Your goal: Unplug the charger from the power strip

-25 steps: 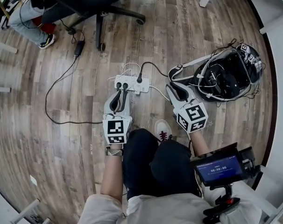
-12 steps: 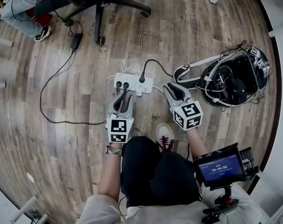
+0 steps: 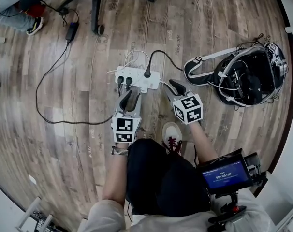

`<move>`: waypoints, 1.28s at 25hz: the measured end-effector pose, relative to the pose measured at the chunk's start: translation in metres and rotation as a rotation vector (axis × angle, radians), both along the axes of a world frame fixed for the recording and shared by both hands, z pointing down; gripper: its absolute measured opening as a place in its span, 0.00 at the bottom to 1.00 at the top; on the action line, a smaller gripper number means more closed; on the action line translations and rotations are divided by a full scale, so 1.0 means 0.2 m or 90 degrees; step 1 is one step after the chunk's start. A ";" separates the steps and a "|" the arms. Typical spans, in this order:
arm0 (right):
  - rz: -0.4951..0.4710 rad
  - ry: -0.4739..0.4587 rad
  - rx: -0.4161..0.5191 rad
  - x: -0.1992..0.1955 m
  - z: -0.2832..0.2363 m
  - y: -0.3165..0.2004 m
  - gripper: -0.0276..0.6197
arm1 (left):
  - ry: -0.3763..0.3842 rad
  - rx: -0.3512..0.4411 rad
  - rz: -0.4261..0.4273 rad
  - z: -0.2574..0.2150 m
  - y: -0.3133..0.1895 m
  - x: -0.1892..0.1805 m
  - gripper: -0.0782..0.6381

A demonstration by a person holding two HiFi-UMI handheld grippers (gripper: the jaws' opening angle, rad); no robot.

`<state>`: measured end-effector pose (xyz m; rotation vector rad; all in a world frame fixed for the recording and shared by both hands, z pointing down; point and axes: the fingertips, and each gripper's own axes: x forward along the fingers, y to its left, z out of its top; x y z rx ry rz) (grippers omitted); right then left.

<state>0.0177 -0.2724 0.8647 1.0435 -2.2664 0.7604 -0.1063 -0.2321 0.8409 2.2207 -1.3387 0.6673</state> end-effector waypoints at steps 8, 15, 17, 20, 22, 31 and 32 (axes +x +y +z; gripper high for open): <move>0.002 0.008 -0.062 -0.03 0.23 0.03 0.26 | 0.010 -0.050 0.022 0.15 0.03 0.06 0.34; -0.002 0.017 -0.088 -0.05 0.33 0.03 0.31 | 0.002 -0.071 0.024 0.24 0.01 0.10 0.36; 0.004 0.013 -0.101 -0.04 0.36 0.03 0.32 | -0.003 -0.080 0.023 0.27 0.00 0.12 0.37; 0.015 0.005 -0.116 -0.05 0.40 0.03 0.32 | -0.013 -0.089 0.018 0.30 -0.01 0.13 0.37; 0.009 0.007 -0.118 -0.06 0.42 0.02 0.32 | -0.017 -0.095 0.014 0.32 -0.01 0.14 0.37; -0.007 0.001 -0.135 -0.11 0.53 0.03 0.32 | -0.019 -0.104 0.001 0.37 -0.04 0.15 0.37; -0.011 -0.001 -0.139 -0.11 0.54 0.04 0.32 | -0.016 -0.105 0.001 0.38 -0.04 0.16 0.37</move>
